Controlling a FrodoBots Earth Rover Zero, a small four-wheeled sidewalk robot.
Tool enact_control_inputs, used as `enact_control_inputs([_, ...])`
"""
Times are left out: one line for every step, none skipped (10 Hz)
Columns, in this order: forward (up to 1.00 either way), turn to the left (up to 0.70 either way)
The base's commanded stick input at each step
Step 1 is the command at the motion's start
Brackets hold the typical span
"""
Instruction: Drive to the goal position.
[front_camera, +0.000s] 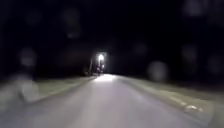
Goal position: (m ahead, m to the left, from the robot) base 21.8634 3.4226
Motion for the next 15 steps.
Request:
enact_control_inputs([1.00,0.09])
enact_control_inputs([1.00,0.10])
enact_control_inputs([1.00,0.10])
enact_control_inputs([1.00,0.10])
enact_control_inputs([1.00,0.10])
enact_control_inputs([1.00,0.11])
enact_control_inputs([1.00,0.10])
enact_control_inputs([1.00,0.11])
enact_control_inputs([1.00,0.09])
enact_control_inputs([1.00,0.06])
enact_control_inputs([1.00,0.04])
enact_control_inputs([1.00,0.04])
enact_control_inputs([1.00,0.06])
enact_control_inputs([1.00,0.08])
enact_control_inputs([1.00,0.07])
